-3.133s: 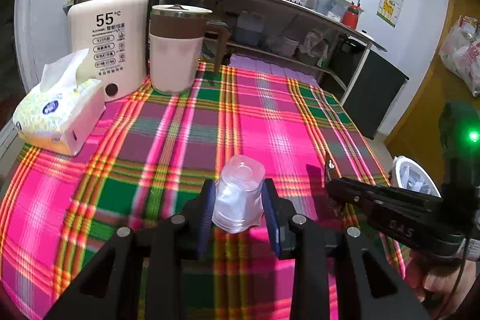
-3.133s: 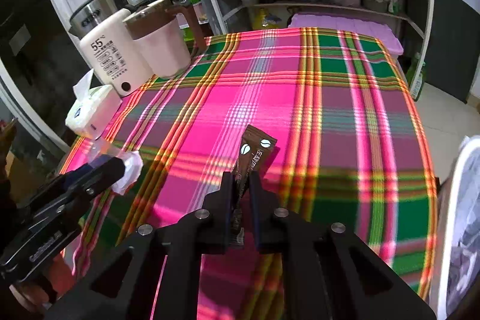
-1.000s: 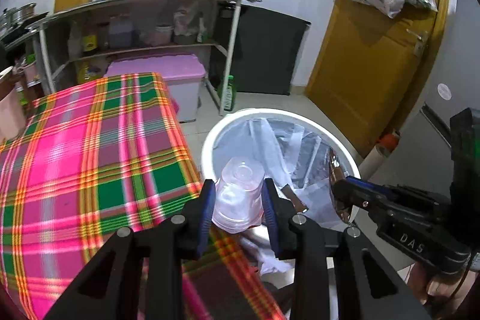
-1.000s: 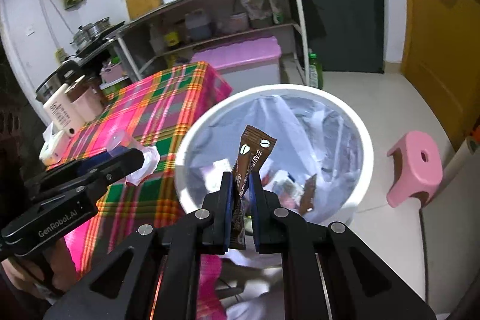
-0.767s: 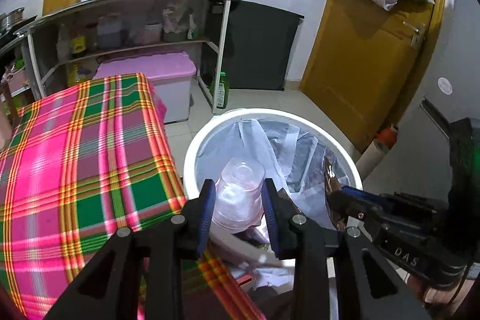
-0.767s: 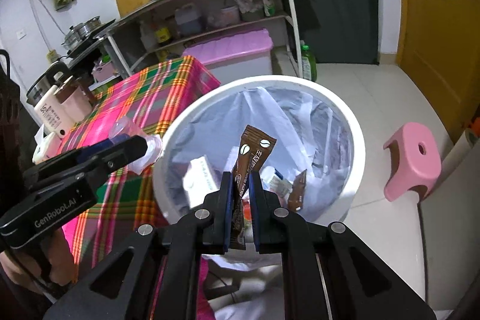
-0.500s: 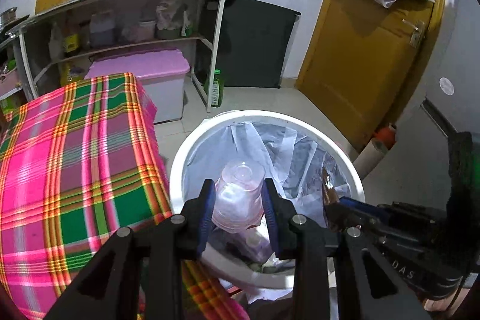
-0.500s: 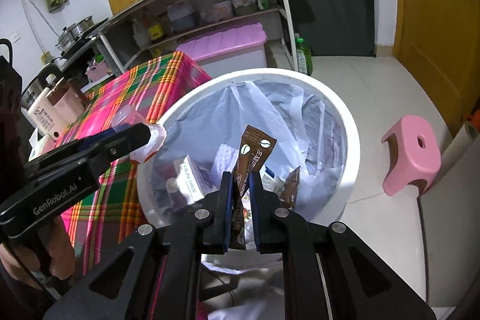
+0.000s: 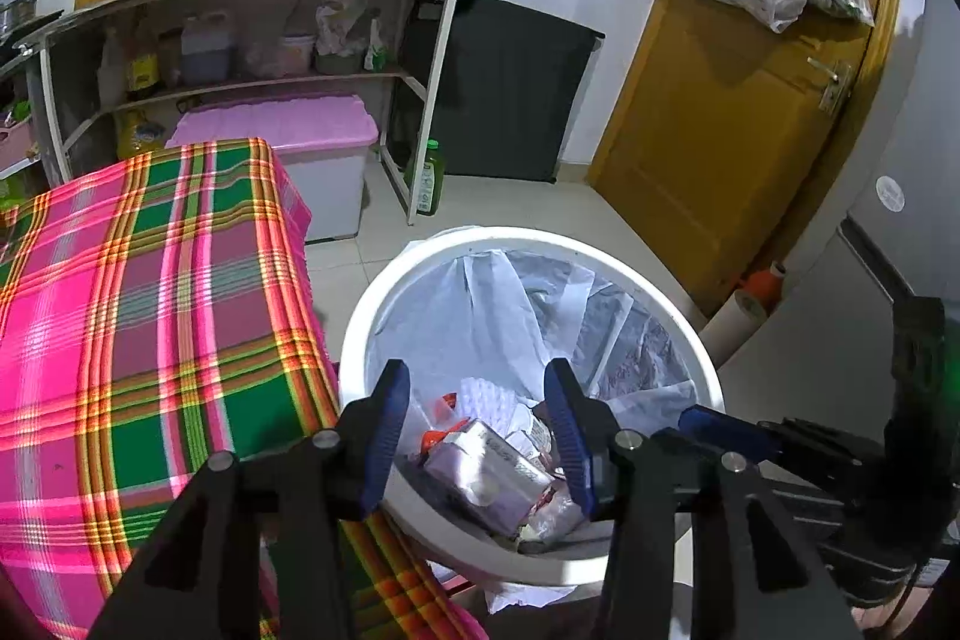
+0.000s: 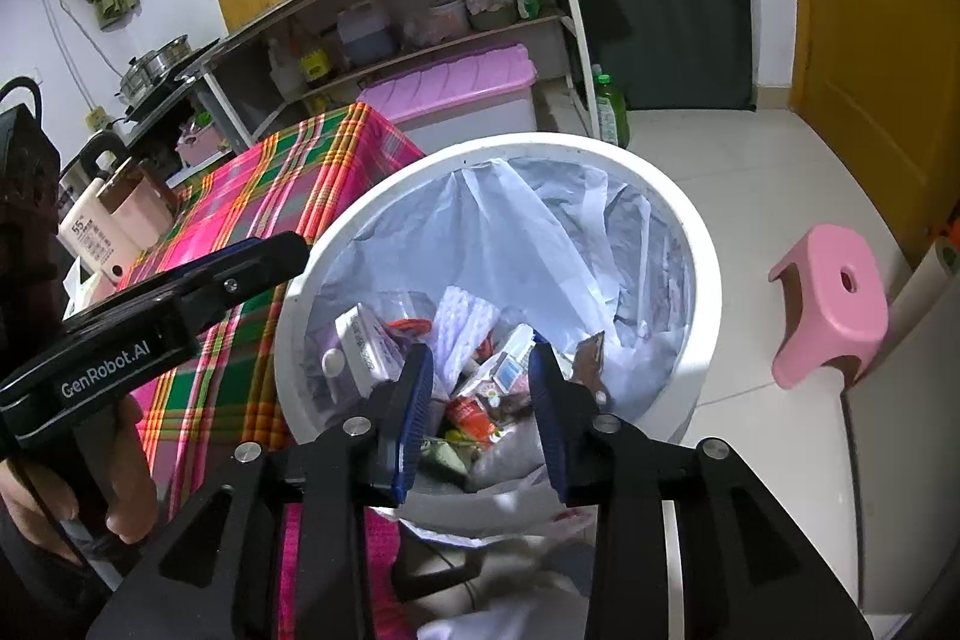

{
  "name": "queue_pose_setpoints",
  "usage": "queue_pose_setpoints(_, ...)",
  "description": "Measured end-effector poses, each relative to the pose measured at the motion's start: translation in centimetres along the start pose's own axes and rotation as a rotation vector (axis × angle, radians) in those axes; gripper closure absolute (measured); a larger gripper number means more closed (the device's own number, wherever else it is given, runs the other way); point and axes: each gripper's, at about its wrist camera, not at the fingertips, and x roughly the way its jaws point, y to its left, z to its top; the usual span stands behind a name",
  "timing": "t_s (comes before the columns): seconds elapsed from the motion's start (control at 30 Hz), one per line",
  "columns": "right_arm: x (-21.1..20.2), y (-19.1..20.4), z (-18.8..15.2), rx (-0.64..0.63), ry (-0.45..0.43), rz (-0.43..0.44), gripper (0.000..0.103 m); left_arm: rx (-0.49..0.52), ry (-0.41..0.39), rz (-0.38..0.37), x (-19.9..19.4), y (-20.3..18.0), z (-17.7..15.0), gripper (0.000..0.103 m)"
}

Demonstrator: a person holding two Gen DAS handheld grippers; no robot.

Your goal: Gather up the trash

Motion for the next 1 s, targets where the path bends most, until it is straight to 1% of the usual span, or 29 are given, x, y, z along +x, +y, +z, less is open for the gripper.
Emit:
queue_pose_setpoints(0.3,-2.0,1.0,-0.6,-0.015,-0.035,0.01,0.069,-0.007,-0.022,0.009,-2.3,0.7,-1.2,0.054)
queue_pose_setpoints(0.63,-4.2,2.8,-2.4,-0.055,-0.06,0.036,0.068,-0.013,-0.037,0.021,-5.4,1.3,-3.5,0.054)
queue_pose_setpoints(0.87,-6.4,4.6,-3.8,-0.103,-0.092,0.041,0.065,-0.007,-0.059,0.057,-7.7,1.0,-5.3,0.054)
queue_pose_setpoints(1.0,-7.6,5.4,-4.7,-0.129,-0.113,0.03,0.064,-0.011,-0.079,0.08,-9.1,1.0,-6.2,0.054)
